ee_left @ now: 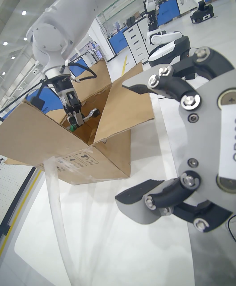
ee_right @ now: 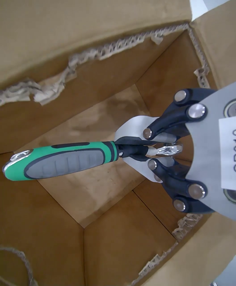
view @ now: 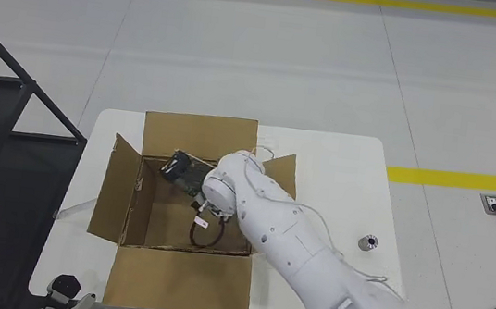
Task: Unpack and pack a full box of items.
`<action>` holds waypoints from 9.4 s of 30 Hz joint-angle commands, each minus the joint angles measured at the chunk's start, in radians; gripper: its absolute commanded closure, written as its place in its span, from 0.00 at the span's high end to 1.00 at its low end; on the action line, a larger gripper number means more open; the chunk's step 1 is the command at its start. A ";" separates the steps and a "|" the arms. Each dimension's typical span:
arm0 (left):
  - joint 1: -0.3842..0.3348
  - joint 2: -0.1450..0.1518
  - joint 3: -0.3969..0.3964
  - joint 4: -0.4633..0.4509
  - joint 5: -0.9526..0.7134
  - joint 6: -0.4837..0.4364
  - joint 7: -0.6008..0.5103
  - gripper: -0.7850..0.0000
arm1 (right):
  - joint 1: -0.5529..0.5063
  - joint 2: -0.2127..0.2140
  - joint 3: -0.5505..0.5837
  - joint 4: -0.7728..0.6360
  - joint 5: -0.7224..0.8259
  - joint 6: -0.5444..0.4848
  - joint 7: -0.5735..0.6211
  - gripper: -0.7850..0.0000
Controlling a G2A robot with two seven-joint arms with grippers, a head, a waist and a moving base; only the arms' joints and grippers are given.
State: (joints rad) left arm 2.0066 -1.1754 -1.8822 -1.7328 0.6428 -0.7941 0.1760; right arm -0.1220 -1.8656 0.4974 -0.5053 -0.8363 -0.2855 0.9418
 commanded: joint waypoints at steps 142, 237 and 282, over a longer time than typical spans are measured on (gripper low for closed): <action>0.000 0.000 0.000 0.000 0.000 0.000 0.000 1.00 | -0.922 0.284 1.073 -1.485 -0.749 0.438 0.130 0.00; -0.073 -0.009 -0.064 -0.021 -0.001 0.049 -0.011 1.00 | -0.799 0.136 0.336 -1.240 -0.922 0.219 -0.204 1.00; -0.439 0.012 0.266 -0.137 -0.117 0.284 -0.555 1.00 | -1.108 0.281 1.099 -1.396 0.242 0.037 -0.034 1.00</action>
State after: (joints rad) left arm 1.5751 -1.1629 -1.6257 -1.8783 0.5236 -0.5232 -0.3722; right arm -1.2404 -1.5874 1.5933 -1.9226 -0.5996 -0.2541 0.9006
